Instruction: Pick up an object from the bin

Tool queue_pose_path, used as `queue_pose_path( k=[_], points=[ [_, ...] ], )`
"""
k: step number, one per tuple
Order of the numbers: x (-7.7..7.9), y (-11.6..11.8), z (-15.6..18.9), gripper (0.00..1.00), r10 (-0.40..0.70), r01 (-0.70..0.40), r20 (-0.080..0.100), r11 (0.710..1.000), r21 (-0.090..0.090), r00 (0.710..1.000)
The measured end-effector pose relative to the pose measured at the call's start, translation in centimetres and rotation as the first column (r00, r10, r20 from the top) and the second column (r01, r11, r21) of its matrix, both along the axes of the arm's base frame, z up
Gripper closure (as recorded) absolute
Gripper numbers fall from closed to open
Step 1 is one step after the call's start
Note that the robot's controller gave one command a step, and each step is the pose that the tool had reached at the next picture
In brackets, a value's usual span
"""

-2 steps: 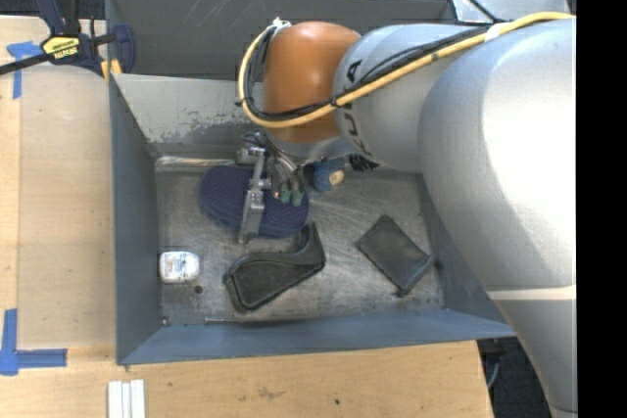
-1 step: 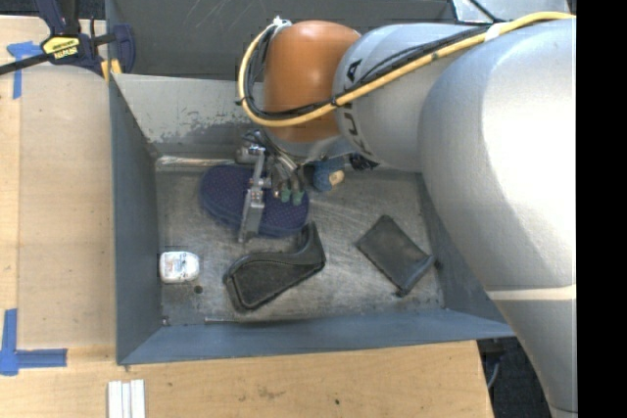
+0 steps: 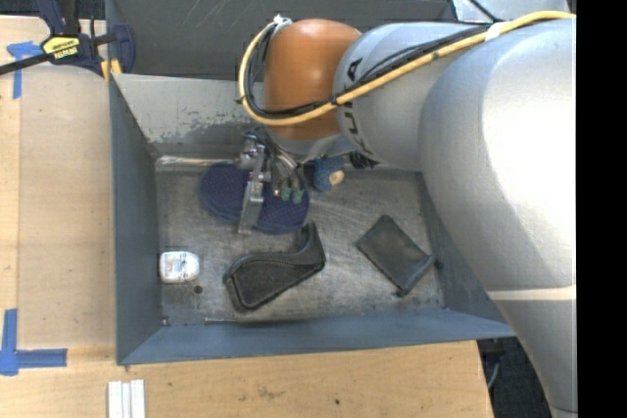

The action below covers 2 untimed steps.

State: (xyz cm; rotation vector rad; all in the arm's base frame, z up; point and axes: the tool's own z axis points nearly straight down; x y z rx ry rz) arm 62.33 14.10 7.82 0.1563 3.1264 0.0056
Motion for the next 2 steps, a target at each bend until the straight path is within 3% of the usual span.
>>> queue_pose_path(
  k=[2],
  points=[
    [0.5, -0.1, 11.2, 1.0, -0.002, 0.002, -0.001, 1.0, 0.0, 1.0]
  ],
)
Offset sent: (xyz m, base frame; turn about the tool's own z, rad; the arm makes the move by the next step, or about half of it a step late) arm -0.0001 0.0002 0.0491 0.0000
